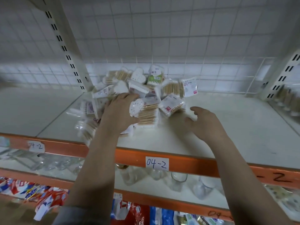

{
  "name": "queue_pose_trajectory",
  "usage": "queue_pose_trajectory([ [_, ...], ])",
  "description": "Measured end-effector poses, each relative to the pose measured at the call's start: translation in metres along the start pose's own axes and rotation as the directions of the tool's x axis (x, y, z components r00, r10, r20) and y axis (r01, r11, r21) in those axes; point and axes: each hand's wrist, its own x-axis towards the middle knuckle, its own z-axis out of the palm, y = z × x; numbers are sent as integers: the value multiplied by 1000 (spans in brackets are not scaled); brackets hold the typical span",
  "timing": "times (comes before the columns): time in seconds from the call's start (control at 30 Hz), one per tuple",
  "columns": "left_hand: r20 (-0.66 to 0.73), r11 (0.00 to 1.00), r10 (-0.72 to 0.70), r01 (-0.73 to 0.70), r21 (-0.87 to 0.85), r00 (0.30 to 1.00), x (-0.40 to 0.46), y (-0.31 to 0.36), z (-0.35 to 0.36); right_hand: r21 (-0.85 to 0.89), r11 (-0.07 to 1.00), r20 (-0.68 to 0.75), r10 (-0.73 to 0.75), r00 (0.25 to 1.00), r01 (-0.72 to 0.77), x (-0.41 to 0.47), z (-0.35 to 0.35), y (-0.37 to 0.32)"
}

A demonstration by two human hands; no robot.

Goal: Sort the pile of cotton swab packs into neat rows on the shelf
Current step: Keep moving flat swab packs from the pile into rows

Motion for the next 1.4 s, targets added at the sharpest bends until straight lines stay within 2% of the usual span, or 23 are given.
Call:
queue_pose_trajectory([
  [0.2, -49, 1000, 10, -11, -23, 999, 0, -1, -1, -29, 999, 28, -15, 999, 16, 14, -4, -1],
  [0.4, -223, 991, -23, -7, -136, 975, -3, 4, -11, 76, 997, 27, -4, 1000, 2, 31, -4, -13],
  [0.5, -293, 982, -30, -27, -189, 956, -2, 7, -14, 54, 998, 29, 20, 999, -21, 45, -1, -20],
  [0.63, -285, 978, -41, -20, -209, 958, -2, 9, -13, 95, 991, 59, 84, 995, -90, 62, 6, -30],
  [0.83, -237, 968, -40, -22, -250, 971, 0, 11, -9, 212, 968, 4, 140, 990, -138, 67, 15, -29],
  [0.97, -219, 940, -8, -67, -335, 976, 5, 15, -8, 460, 873, -51, 207, 977, -160, 55, 6, -19],
  [1.1, -199, 896, 51, -133, -424, 979, 13, 26, -4, 618, 759, -97, 330, 939, -203, 33, -10, -4],
  [1.3, -149, 854, 179, -229, -467, 972, 24, 54, 15, 850, 476, -73, 530, 845, -225, -9, -29, 35],
  [1.4, -123, 836, 220, -252, -487, 968, 24, 76, 25, 910, 359, -20, 538, 843, -208, -30, -44, 58],
])
